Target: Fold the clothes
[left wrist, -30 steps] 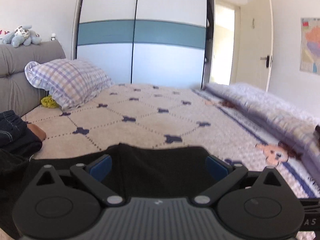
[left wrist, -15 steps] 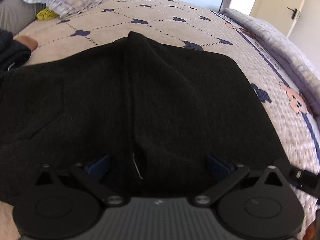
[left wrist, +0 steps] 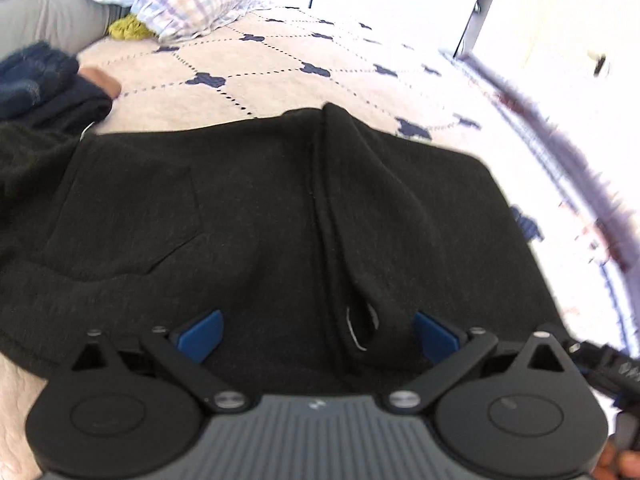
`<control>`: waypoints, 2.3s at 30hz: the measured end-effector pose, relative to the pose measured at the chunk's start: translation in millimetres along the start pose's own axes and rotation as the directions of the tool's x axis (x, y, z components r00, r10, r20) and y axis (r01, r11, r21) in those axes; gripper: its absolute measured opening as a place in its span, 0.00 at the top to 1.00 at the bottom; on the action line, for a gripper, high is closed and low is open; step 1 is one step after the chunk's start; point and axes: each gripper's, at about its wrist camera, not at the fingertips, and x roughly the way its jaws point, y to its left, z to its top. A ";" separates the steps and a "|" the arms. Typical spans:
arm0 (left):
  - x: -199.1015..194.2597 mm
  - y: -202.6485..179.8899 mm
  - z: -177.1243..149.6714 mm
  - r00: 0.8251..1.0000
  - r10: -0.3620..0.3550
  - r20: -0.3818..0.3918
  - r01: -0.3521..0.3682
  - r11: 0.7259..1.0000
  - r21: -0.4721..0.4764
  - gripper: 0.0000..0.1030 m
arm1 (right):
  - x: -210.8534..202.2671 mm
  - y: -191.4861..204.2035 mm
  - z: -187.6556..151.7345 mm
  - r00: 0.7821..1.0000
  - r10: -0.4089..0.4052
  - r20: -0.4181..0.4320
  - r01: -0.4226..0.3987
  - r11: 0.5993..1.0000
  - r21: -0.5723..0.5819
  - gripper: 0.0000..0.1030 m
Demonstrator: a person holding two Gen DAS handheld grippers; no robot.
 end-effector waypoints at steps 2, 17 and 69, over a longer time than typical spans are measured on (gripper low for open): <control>-17.5 10.5 -1.1 0.999 0.018 0.042 -0.017 1.000 -0.019 0.00 | -4.3 10.1 2.1 0.998 -0.066 0.016 0.067 0.997 -0.049 0.47; -53.4 199.9 -25.1 0.991 0.111 0.080 -0.054 0.858 -0.511 0.00 | 59.4 182.9 -42.6 0.994 -0.060 -0.093 -0.026 0.693 -0.721 0.31; -19.4 215.4 7.1 0.958 0.152 0.243 0.040 0.768 -0.639 0.32 | 78.4 178.5 -67.6 0.996 -0.036 -0.080 -0.032 0.702 -0.711 0.75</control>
